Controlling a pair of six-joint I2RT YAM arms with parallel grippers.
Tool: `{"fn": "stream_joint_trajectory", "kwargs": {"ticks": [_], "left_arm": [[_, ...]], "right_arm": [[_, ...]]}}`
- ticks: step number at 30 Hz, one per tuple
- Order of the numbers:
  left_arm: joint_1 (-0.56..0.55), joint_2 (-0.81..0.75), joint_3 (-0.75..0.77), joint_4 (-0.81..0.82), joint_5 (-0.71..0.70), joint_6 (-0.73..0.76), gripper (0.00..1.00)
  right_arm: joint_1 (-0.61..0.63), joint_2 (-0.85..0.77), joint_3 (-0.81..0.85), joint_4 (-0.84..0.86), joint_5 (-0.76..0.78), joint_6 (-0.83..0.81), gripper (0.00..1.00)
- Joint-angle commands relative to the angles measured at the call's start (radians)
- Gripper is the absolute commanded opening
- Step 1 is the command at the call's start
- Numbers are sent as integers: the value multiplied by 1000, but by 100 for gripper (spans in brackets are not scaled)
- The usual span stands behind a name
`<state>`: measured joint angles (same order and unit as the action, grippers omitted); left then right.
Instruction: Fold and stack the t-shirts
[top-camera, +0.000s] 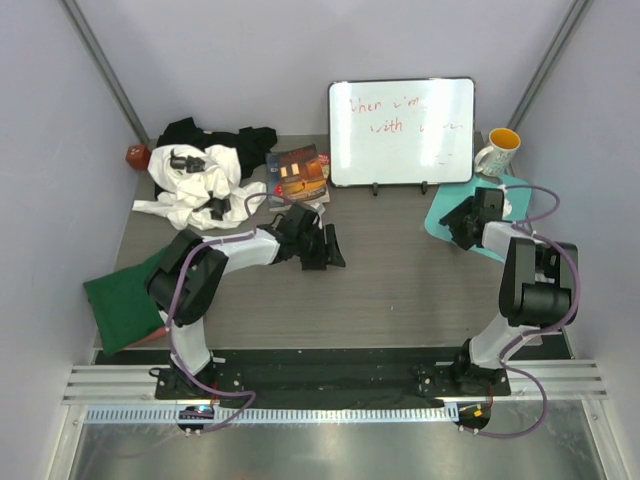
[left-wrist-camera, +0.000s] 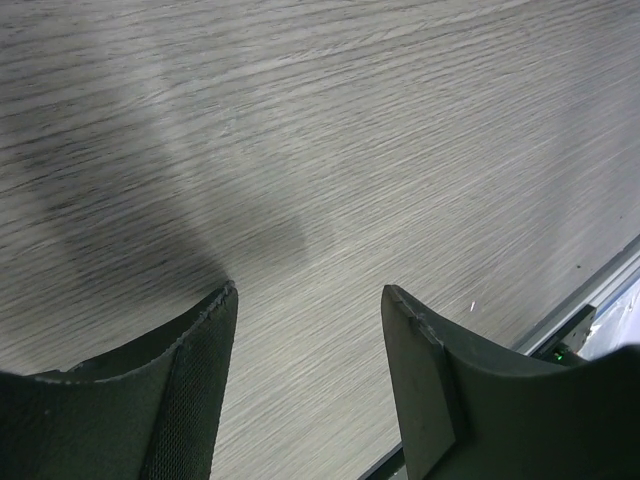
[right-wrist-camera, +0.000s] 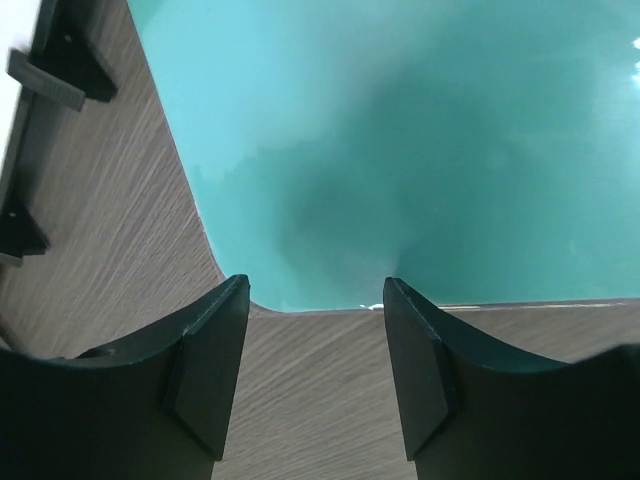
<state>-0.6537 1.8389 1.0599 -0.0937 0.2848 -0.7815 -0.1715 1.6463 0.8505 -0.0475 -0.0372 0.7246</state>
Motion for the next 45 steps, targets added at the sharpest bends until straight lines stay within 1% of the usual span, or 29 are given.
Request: {"fn": "stream_joint_trajectory", "kwargs": {"ticks": [1,2,3,4,5,6,7,8,10,12,13,14,16,19,20,24,26,29,32,33,35,37,38,39,40,41,42,43,45], "left_arm": [[-4,-27,-6,23,4,4,61],[-4,-24,-5,22,4,4,61],[-3,-24,-3,23,4,4,61],[-3,-21,-3,22,2,2,61],[-3,-17,-3,23,1,2,61],[-3,-10,3,25,2,2,61],[-3,-4,9,25,4,2,61],[-4,11,21,25,8,1,61],[-3,22,32,26,17,-4,61],[-3,34,45,29,20,-7,61],[-3,42,49,32,19,-9,62],[-3,48,66,32,17,-7,67],[-4,92,103,28,42,-2,68],[-3,184,210,20,121,-16,68],[-6,212,271,20,132,-19,68],[-14,339,423,2,181,-38,68],[-20,397,494,-11,198,-54,68],[-29,424,522,-12,209,-82,68],[-40,399,473,-8,188,-79,68],[-41,367,451,-8,159,-78,68],[-35,317,355,8,122,-76,68],[-20,222,275,23,42,-85,68],[-11,189,191,28,13,-105,68],[11,110,145,49,-22,-114,68],[23,71,55,57,-45,-128,68],[37,24,10,58,-70,-145,68],[63,-63,-33,61,-93,-151,68],[75,-119,-108,54,-151,-156,68],[104,-211,-165,-3,-217,-159,68]], "right_arm": [[44,96,82,-75,80,-30,61],[44,110,91,-93,106,-30,59],[44,124,104,-107,115,-33,55],[46,144,104,-126,128,-36,35],[44,147,104,-135,144,-34,28],[44,153,101,-135,148,-37,27],[44,155,96,-124,131,-51,31],[46,153,90,-106,108,-56,40],[46,144,61,-43,37,-66,62],[50,126,62,-34,11,-76,68],[53,124,70,-49,19,-82,68],[55,130,79,-60,28,-88,69],[55,145,110,-99,33,-93,69],[55,181,125,-132,33,-90,69],[56,190,124,-138,64,-83,69],[59,221,108,-155,62,-80,68],[63,204,102,-178,98,-86,68],[63,178,88,-201,125,-83,68],[63,156,81,-216,128,-80,66],[63,144,72,-212,90,-80,61],[63,63,33,-137,16,-73,58],[63,-14,-34,-65,-42,-60,58],[63,-89,-63,-52,-56,-56,59],[63,-120,-73,-42,-81,-54,59],[63,-147,-79,-48,-87,-53,60],[63,-198,-80,-57,-95,-60,61],[64,-216,-80,-75,-105,-66,61],[64,-238,-82,-84,-125,-73,62],[64,-285,-94,-98,-153,-76,62]]}}
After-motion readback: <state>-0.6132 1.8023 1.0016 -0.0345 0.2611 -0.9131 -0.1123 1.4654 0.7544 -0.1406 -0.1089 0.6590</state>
